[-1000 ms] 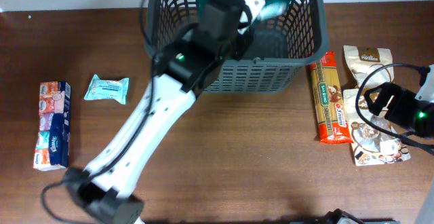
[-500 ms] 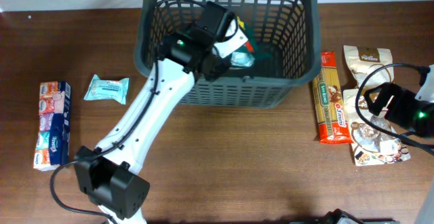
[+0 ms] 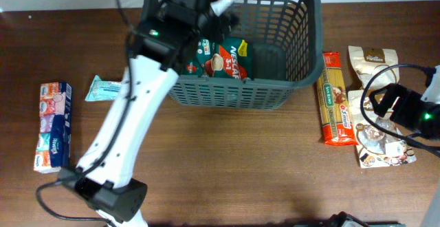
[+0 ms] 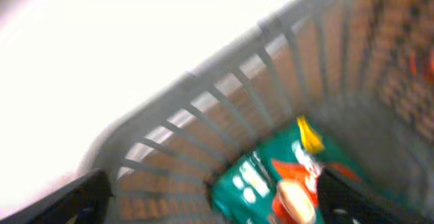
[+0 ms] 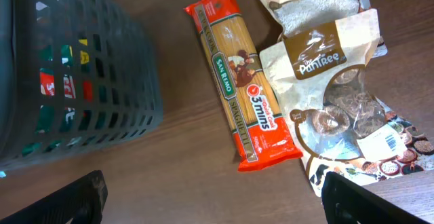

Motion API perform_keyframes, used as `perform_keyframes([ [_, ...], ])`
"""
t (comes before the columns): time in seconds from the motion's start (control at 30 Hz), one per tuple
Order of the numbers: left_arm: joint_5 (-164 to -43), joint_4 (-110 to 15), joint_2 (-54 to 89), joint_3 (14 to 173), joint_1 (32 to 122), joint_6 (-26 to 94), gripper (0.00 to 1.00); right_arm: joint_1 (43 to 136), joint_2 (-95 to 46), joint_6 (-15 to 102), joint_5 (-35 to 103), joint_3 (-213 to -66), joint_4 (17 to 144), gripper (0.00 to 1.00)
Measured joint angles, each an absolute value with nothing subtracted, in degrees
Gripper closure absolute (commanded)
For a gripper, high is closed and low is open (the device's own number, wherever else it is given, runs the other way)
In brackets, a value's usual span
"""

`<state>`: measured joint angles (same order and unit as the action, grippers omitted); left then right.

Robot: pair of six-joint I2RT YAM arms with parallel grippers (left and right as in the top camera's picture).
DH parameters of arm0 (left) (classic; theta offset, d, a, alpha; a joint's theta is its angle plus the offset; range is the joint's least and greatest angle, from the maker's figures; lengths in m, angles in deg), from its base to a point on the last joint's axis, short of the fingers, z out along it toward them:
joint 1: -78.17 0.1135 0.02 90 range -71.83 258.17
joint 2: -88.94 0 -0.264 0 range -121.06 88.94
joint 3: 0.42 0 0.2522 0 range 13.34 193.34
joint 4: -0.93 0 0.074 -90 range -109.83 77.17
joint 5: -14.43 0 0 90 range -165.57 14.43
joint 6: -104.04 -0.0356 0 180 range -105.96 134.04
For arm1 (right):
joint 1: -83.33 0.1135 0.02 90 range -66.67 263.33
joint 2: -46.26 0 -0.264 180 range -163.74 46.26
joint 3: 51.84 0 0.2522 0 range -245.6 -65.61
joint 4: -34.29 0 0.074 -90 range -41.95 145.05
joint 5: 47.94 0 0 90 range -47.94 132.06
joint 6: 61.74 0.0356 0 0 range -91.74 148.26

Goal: Pack container
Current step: 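Lift the Nescafe bag and drop it into the grey basket, then move the left gripper to the tissue stack and grasp it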

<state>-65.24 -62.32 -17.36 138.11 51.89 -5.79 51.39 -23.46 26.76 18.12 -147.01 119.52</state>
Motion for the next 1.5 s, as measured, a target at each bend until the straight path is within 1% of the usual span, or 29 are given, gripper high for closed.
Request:
perform_keyframes([
  [0.03,-64.63,-63.04,-17.36,141.00,52.57,-3.63,0.17,51.39,-23.46,26.74,18.12,-147.01,119.52,0.01],
  [0.1,-63.42,-67.02,-17.20,148.32,55.28,2.14,0.19,51.39,-23.46,26.72,18.12,-147.01,119.52,0.01],
  [0.17,-62.99,-73.05,-16.96,153.28,58.86,7.43,0.19,51.39,-23.46,26.76,18.12,-147.01,119.54,0.01],
  [0.23,-62.38,-80.51,-16.18,156.32,64.30,13.55,0.19,51.39,-23.46,26.72,18.12,-147.01,119.54,0.01],
  [0.33,-61.59,-92.77,-15.54,157.09,73.42,22.99,0.18,51.39,-23.46,26.74,18.14,-147.01,119.52,0.01],
  [0.47,-61.70,-103.50,-16.77,154.86,81.18,29.81,0.13,51.39,-23.46,26.72,18.14,-147.01,119.52,0.01],
  [0.5,-61.83,-105.07,-17.18,153.96,82.31,30.80,0.13,51.39,-23.46,26.76,18.12,-147.01,119.54,0.01],
  [0.53,-61.89,-106.41,-17.64,152.71,83.65,31.52,0.08,51.39,-23.46,26.74,18.12,-147.01,119.52,0.01],
  [0.57,-62.05,-107.15,-18.08,151.29,84.83,31.52,0.08,51.39,-23.46,26.78,18.12,-147.01,119.49,0.01],
  [0.67,-62.99,-108.24,-19.02,146.09,87.89,27.78,0.09,51.39,-23.46,26.76,18.12,-147.01,119.52,0.01],
  [0.73,-63.53,-108.70,-19.35,142.55,89.64,23.47,0.11,51.39,-23.46,26.76,18.12,-147.01,119.52,0.01],
  [0.87,-64.95,-106.23,-19.39,135.12,94.03,15.60,0.10,51.39,-23.46,26.72,18.12,-147.01,119.52,0.01],
  [1.03,-70.72,-96.33,-19.39,125.55,101.35,5.33,0.11,51.39,-23.46,26.76,18.12,-147.01,119.52,0.01],
  [1.23,-75.56,-82.52,-19.45,115.25,109.15,-1.49,0.11,51.39,-23.46,26.74,18.12,-147.01,119.54,0.01],
  [1.37,-79.97,-74.50,-19.48,110.14,111.78,-8.83,0.04,51.39,-23.46,26.76,18.12,-147.01,119.49,0.01],
  [1.5,-77.72,-67.63,-19.48,105.28,111.73,-14.62,0.02,51.39,-23.46,26.74,18.12,-147.01,119.49,0.01],
])
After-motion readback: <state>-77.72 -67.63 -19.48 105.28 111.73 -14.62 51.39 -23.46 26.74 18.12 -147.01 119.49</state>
